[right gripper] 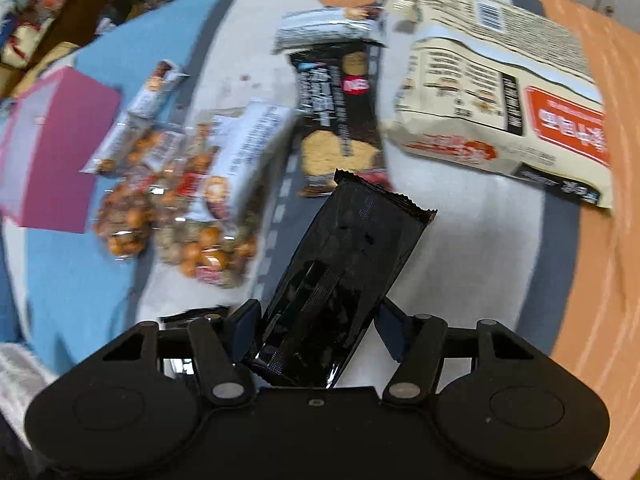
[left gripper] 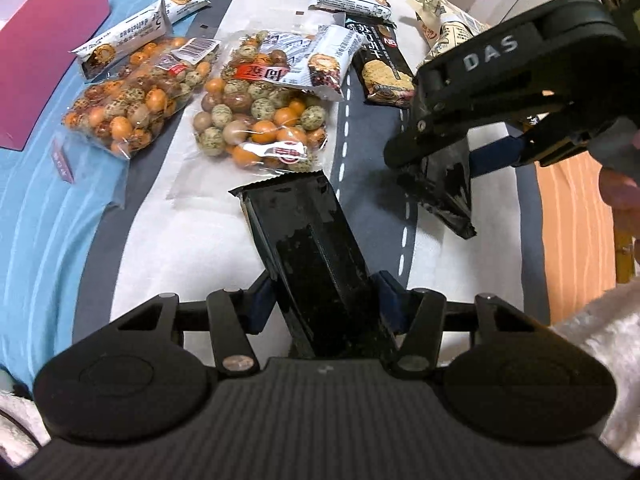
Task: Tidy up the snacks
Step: 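Grasp a black-wrapped bar with the left tool while the right tool grasps another, then lift the black bars with both tools and carry them toward the pink box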
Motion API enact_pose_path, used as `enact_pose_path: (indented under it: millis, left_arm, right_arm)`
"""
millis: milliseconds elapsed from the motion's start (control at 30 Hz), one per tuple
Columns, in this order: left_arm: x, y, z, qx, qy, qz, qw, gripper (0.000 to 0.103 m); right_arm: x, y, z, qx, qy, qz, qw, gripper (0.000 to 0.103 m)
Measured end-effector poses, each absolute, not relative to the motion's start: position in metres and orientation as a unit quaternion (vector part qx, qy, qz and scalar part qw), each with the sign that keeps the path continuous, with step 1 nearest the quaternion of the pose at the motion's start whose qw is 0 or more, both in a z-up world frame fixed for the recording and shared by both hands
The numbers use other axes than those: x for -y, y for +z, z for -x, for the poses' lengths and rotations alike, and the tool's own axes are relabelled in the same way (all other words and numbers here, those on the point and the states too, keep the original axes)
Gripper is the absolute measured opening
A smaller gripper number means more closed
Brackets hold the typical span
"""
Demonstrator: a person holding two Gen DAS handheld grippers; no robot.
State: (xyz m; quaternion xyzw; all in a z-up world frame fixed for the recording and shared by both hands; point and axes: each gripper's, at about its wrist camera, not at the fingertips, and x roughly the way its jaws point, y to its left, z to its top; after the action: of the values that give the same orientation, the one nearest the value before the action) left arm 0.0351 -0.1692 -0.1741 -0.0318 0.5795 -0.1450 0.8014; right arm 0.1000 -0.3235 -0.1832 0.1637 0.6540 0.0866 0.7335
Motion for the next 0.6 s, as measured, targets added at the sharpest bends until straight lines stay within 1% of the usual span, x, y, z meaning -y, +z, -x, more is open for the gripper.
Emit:
enact_pose_path:
  millis: [67,133,167,233,267,300,433,467,500,533,567,600]
  left_arm:
    - [0.168,-0.172,-0.032,-0.580,-0.146,0.030,0.801,0.052]
    - [0.164,-0.169,-0.031,-0.575,-0.142,0.038,0.805,0.045]
    - [0.162,-0.168,-0.030,-0.573,-0.140,0.040,0.806,0.038]
    - [0.159,-0.163,-0.027,-0.569,-0.139,0.044,0.809,0.037]
    - [0.158,-0.162,-0.031,-0.568,-0.140,0.042,0.810,0.035]
    - [0.158,-0.161,-0.031,-0.566,-0.136,0.040,0.812,0.031]
    - [0.159,-0.166,-0.035,-0.570,-0.134,0.022,0.810,0.030]
    - [0.158,-0.169,-0.036,-0.575,-0.131,0.028,0.807,0.033]
    - [0.156,-0.172,-0.036,-0.578,-0.130,0.045,0.805,0.044]
    - [0.155,-0.174,-0.037,-0.579,-0.133,0.057,0.802,0.050]
    - [0.155,-0.176,-0.037,-0.581,-0.137,0.066,0.799,0.064]
    - [0.155,-0.177,-0.036,-0.580,-0.139,0.072,0.800,0.068]
  right_arm:
    - [0.320,-0.179,-0.098,-0.649,0.107,-0.174,0.733,0.067]
    - [0.315,-0.172,-0.093,-0.640,0.121,-0.164,0.741,0.067]
    - [0.312,-0.168,-0.090,-0.635,0.124,-0.157,0.746,0.067]
    - [0.306,-0.160,-0.085,-0.622,0.131,-0.137,0.760,0.067]
    - [0.304,-0.158,-0.083,-0.618,0.134,-0.128,0.764,0.067]
    - [0.303,-0.157,-0.082,-0.618,0.137,-0.123,0.764,0.067]
    - [0.300,-0.152,-0.080,-0.619,0.144,-0.119,0.763,0.067]
    - [0.299,-0.151,-0.079,-0.618,0.141,-0.114,0.765,0.068]
    - [0.298,-0.150,-0.078,-0.619,0.138,-0.108,0.766,0.068]
    - [0.297,-0.150,-0.077,-0.619,0.135,-0.104,0.767,0.068]
    - [0.297,-0.150,-0.077,-0.620,0.134,-0.100,0.767,0.068]
    - [0.296,-0.150,-0.077,-0.621,0.132,-0.098,0.766,0.068]
